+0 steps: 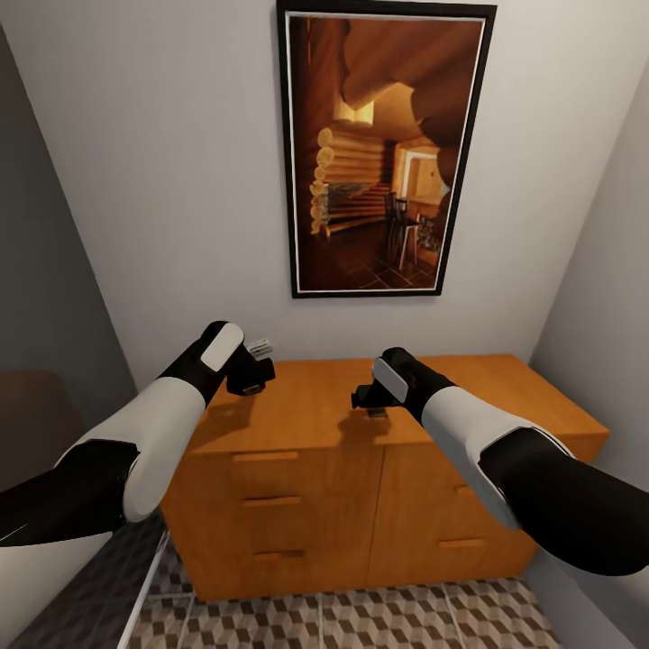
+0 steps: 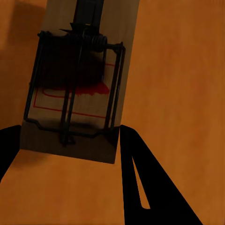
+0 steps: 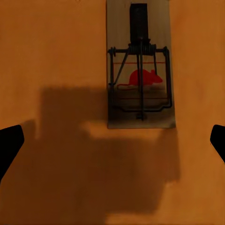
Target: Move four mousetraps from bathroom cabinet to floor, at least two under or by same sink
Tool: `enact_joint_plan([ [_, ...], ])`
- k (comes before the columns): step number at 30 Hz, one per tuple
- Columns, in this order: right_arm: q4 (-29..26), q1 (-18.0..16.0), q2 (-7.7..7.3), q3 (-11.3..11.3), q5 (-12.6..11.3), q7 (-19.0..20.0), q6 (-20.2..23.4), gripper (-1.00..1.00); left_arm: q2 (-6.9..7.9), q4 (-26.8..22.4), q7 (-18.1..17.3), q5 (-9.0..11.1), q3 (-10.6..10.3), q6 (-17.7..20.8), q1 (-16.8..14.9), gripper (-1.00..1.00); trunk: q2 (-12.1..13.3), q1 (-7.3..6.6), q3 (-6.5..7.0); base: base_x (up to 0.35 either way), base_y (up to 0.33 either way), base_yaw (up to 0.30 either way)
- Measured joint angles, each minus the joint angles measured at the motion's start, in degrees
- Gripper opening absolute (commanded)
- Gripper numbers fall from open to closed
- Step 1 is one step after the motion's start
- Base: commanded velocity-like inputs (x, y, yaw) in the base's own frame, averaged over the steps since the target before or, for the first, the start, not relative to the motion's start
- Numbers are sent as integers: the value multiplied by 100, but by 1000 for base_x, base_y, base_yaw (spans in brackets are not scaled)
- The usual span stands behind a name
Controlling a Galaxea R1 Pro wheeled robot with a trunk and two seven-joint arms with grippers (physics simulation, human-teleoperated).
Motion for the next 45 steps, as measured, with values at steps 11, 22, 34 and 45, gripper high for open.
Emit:
enact_joint_plan([
  [11,0,15,0,0,0,8,-1,100,0,0,8,0,5,-9,0,-100,0,0,0,121,0,0],
  [22,0,17,0,0,0,17,3,100,0,0,5,0,1,-6,0,-100,0,1,0,8,0,0],
  [34,1,18,0,0,-6,9,7,100,0,-2,-17,-9,-15,8,0,-100,0,1,0,0,0,0],
  [45,1,18,0,-2,-9,-5,8,100,0,-126,-20,-9,-15,25,0,-100,-119,66,-53,0,0,0],
])
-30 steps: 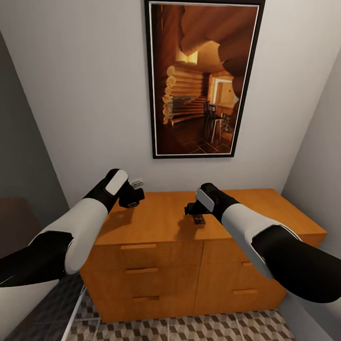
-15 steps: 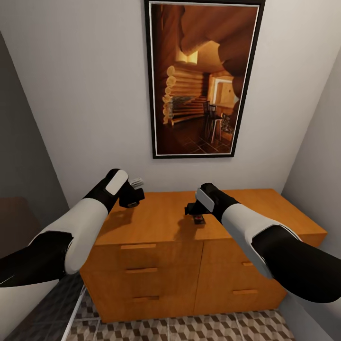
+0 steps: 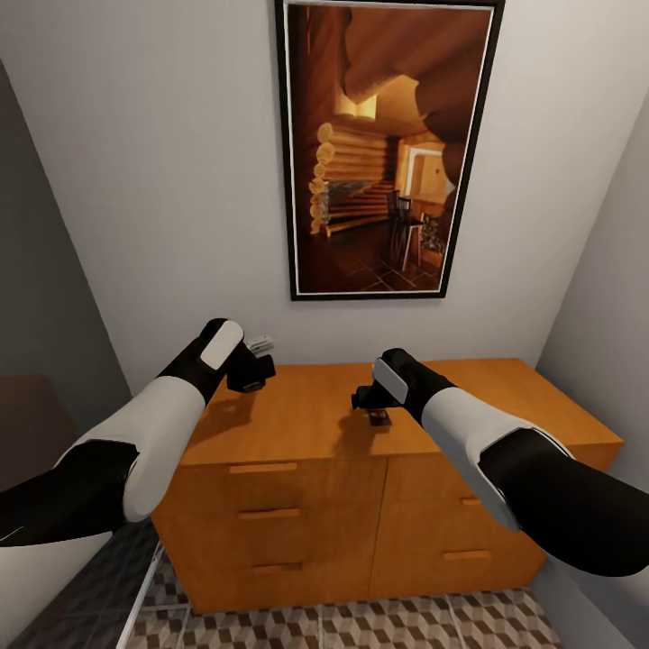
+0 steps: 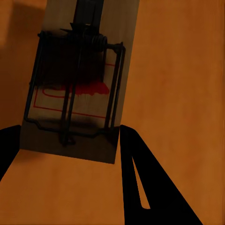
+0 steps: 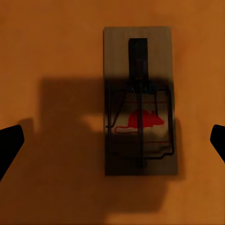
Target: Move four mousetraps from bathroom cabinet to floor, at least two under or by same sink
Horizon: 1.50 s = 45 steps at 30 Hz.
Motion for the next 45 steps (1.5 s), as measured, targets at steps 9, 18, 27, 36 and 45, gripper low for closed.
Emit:
enact_joint_plan([
  [9,0,0,0,-6,-1,2,0,100,0,-15,0,0,-6,2,0,-100,-361,198,-162,0,0,0],
  [18,0,0,0,-7,0,1,0,100,2,-16,0,0,-7,2,0,-100,-564,308,-252,0,0,0],
  [27,0,0,0,-7,0,4,0,100,0,-15,0,0,-8,1,0,-100,-564,308,-252,0,0,0],
  [36,0,0,0,-7,0,5,0,100,0,-17,-2,-8,-7,2,0,-100,-642,352,-288,0,0,0],
  [45,-57,-7,1,-1,29,-5,5,100,3,-18,-1,-9,-8,1,1,-100,-1005,548,-447,0,0,0],
])
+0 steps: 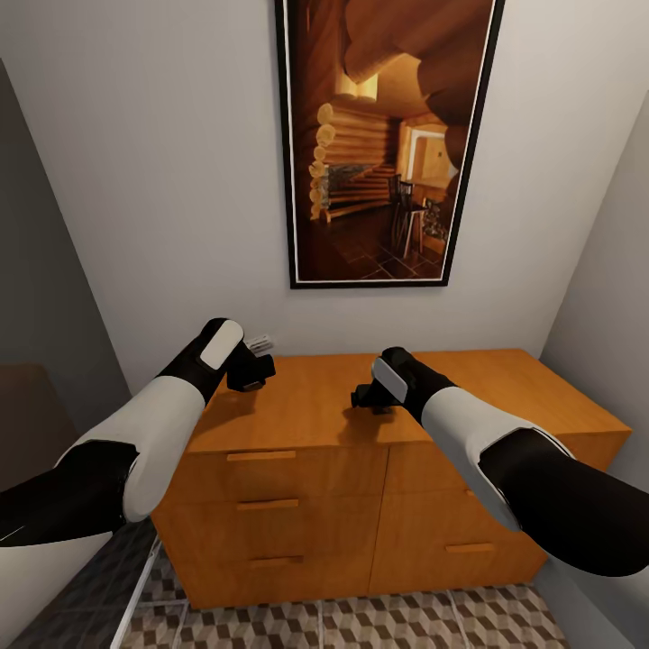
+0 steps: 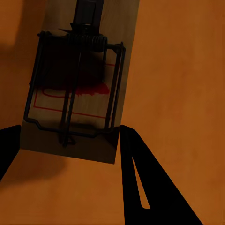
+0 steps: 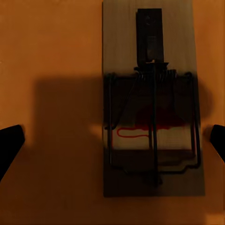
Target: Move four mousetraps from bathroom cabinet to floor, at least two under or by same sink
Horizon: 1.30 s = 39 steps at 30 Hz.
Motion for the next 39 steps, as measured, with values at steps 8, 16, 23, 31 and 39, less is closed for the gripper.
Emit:
enact_joint_plan([
  [8,-224,0,0,6,41,-2,7,100,3,-2,0,-1,0,1,0,-100,-321,176,-144,0,0,0],
  [16,-284,2,0,5,60,8,6,-100,7,3,-7,0,0,0,-1,-100,-402,221,-180,0,0,0],
  [23,-284,2,0,12,62,8,6,-100,6,3,-8,0,0,0,-1,-100,-402,221,-181,0,0,0],
  [31,-285,3,1,14,65,17,8,-100,6,4,-5,0,0,-1,-1,-100,-402,221,-181,0,0,0],
  [39,-285,3,1,15,62,13,8,-100,6,-1,-5,0,0,4,-1,-100,-402,221,-181,0,0,0],
])
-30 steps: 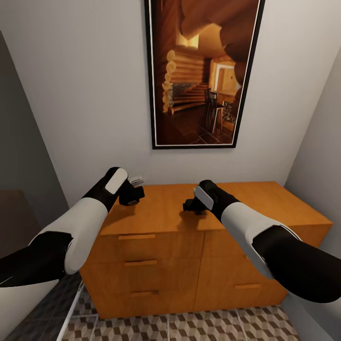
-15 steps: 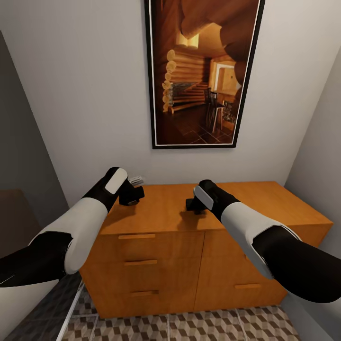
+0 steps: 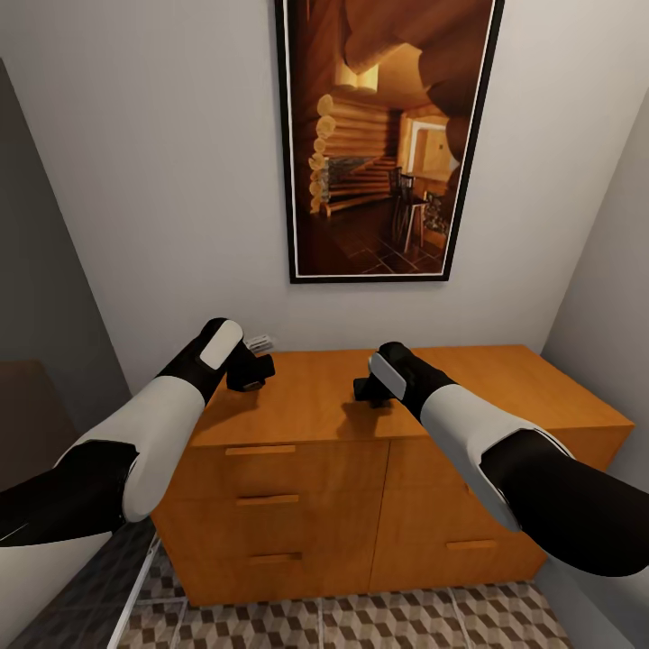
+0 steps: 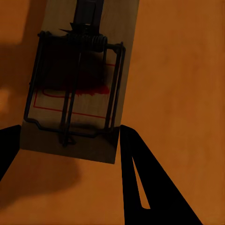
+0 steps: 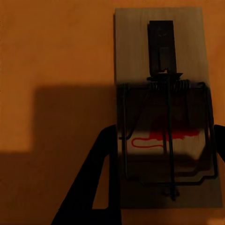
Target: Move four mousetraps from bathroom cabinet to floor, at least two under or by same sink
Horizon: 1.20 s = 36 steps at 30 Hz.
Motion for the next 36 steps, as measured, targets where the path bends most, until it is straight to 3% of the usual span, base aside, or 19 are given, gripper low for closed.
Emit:
enact_joint_plan([
  [16,-3,0,0,-3,-21,-13,-4,-100,3,2,5,-13,0,-4,0,-100,0,0,0,0,0,0],
  [36,341,3,-2,-19,-85,-12,-10,-100,0,7,22,-17,1,-4,0,-100,802,-438,358,0,0,0],
])
